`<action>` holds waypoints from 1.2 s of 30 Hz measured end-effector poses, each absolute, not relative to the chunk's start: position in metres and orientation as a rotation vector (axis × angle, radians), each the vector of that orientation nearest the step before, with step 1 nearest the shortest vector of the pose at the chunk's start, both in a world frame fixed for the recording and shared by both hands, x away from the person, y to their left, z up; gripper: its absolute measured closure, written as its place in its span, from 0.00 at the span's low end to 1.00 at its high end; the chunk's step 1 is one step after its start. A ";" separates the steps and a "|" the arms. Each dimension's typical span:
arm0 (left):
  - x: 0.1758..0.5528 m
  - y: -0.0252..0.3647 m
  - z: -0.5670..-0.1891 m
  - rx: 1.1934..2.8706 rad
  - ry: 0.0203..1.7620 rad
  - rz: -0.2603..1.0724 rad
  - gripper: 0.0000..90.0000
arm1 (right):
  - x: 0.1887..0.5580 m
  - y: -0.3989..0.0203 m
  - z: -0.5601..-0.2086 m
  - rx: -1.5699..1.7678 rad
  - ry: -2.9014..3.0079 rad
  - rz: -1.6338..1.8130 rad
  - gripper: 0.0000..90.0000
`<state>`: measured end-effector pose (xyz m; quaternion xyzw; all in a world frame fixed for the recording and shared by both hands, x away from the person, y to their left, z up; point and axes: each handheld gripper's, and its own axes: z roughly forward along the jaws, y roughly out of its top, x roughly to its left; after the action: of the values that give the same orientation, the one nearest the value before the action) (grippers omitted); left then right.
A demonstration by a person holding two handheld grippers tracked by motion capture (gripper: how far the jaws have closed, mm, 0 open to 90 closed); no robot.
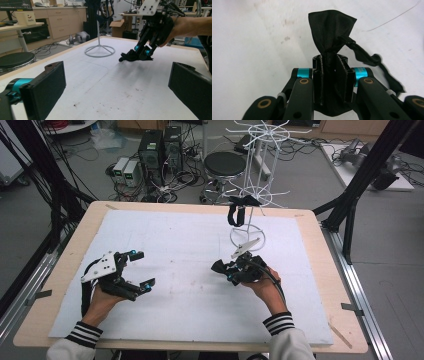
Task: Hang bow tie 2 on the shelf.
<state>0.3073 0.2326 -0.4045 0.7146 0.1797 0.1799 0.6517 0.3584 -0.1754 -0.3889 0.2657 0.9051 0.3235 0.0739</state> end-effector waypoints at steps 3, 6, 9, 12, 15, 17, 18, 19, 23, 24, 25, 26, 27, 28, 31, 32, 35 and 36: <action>0.307 0.233 -0.405 1.625 0.409 0.404 0.02 | 0.356 -0.182 -0.383 0.830 2.671 1.031 0.86; 0.307 0.233 -0.405 1.620 0.411 0.403 0.02 | 0.355 -0.188 -0.380 0.855 2.644 1.080 0.86; 0.308 0.233 -0.405 1.618 0.415 0.400 0.02 | 0.354 -0.193 -0.377 0.858 2.619 1.118 0.86; 0.308 0.233 -0.405 1.622 0.409 0.402 0.02 | 0.352 -0.197 -0.373 0.873 2.585 1.165 0.86; 0.308 0.233 -0.405 1.619 0.412 0.400 0.02 | 0.350 -0.201 -0.368 0.876 2.548 1.214 0.86; 0.308 0.233 -0.405 1.619 0.413 0.401 0.02 | 0.348 -0.204 -0.366 0.886 2.528 1.243 0.86; 0.308 0.233 -0.405 1.618 0.413 0.401 0.02 | 0.347 -0.206 -0.365 0.887 2.517 1.253 0.86; 0.308 0.233 -0.405 1.618 0.413 0.400 0.02 | 0.347 -0.208 -0.364 0.891 2.506 1.265 0.86; 0.307 0.233 -0.405 1.617 0.414 0.400 0.02 | 0.343 -0.216 -0.359 0.897 2.458 1.323 0.86; 0.307 0.233 -0.405 1.616 0.414 0.401 0.02 | 0.342 -0.217 -0.357 0.895 2.448 1.334 0.86; 0.308 0.233 -0.405 1.617 0.414 0.402 0.02 | 0.341 -0.219 -0.356 0.897 2.437 1.342 0.86; 0.308 0.233 -0.405 1.617 0.415 0.401 0.02 | 0.341 -0.221 -0.355 0.897 2.430 1.350 0.86; 0.308 0.233 -0.405 1.619 0.411 0.402 0.02 | 0.340 -0.223 -0.355 0.900 2.424 1.357 0.86; 0.308 0.233 -0.405 1.620 0.411 0.405 0.02 | 0.339 -0.224 -0.354 0.911 2.414 1.366 0.86; 0.308 0.233 -0.404 1.620 0.414 0.408 0.02 | 0.336 -0.230 -0.351 0.916 2.389 1.383 0.86; 0.308 0.234 -0.404 1.619 0.414 0.409 0.02 | 0.334 -0.233 -0.349 0.921 2.381 1.386 0.86; 0.308 0.234 -0.404 1.615 0.417 0.414 0.02 | 0.332 -0.241 -0.346 0.931 2.347 1.399 0.86; 0.308 0.234 -0.404 1.614 0.418 0.413 0.02 | 0.331 -0.243 -0.344 0.932 2.335 1.403 0.86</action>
<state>0.3079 0.2344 -0.4041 0.7114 0.1844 0.1821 0.6533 0.3314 -0.2434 -0.3442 0.3209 0.8040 0.4831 0.1311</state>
